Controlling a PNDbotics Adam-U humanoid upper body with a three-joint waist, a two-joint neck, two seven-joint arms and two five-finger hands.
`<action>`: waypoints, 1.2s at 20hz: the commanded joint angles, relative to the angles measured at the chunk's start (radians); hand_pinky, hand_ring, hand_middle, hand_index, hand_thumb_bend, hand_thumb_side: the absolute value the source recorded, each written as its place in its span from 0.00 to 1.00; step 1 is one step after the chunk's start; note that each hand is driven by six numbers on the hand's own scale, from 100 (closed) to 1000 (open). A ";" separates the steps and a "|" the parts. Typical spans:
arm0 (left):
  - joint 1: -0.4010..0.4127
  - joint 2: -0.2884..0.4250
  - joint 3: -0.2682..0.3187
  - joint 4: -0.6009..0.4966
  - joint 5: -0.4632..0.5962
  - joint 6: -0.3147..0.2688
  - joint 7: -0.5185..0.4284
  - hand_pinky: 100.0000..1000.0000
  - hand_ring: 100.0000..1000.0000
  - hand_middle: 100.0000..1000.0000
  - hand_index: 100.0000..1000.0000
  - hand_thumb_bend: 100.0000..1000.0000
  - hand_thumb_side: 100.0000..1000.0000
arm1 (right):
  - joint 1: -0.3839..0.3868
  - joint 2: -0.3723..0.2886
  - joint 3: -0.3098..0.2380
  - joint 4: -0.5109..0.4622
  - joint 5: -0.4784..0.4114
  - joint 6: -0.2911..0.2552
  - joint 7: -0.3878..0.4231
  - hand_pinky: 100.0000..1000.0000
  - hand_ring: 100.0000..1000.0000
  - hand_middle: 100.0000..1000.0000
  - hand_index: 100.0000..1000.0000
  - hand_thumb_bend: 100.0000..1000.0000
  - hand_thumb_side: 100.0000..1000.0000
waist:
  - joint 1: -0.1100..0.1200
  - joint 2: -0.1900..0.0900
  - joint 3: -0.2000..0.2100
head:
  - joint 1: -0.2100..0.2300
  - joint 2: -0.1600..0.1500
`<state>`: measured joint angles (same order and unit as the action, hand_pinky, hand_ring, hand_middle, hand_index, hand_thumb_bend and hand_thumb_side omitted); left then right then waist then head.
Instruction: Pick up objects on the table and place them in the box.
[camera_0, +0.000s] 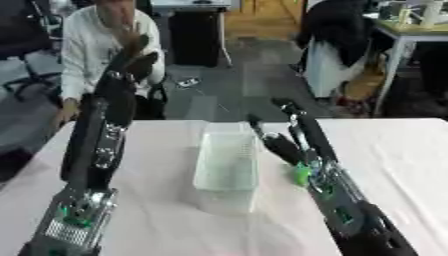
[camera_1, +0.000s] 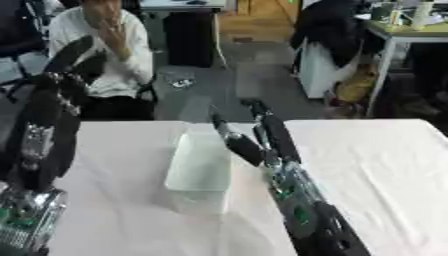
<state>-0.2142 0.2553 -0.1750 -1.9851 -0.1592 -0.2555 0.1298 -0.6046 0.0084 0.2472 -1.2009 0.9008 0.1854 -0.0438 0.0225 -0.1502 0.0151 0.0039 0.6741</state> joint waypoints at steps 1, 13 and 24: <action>-0.008 0.011 0.003 -0.015 0.004 0.000 -0.001 0.96 0.93 1.00 1.00 0.28 0.98 | -0.030 0.029 -0.020 0.055 0.108 -0.011 -0.025 0.82 0.87 0.90 0.92 0.42 0.88 | 0.002 -0.006 -0.001 | -0.019 0.006; -0.005 0.011 0.003 -0.015 0.004 0.002 -0.001 0.96 0.93 1.00 1.00 0.28 0.99 | -0.011 0.075 -0.079 0.192 0.237 -0.028 -0.152 0.84 0.89 0.92 0.94 0.37 0.85 | 0.005 -0.005 -0.006 | -0.029 0.007; -0.005 0.010 0.003 -0.015 0.005 0.002 -0.001 0.96 0.93 1.00 1.00 0.28 0.99 | 0.004 0.102 -0.130 0.254 0.211 0.008 -0.234 0.82 0.89 0.93 0.94 0.26 0.87 | 0.007 -0.004 -0.009 | -0.052 0.001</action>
<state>-0.2132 0.2553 -0.1750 -1.9851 -0.1570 -0.2552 0.1294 -0.5884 0.1069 0.1258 -0.9447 1.1174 0.1882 -0.2688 0.0273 -0.1499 0.0082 -0.0359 0.6822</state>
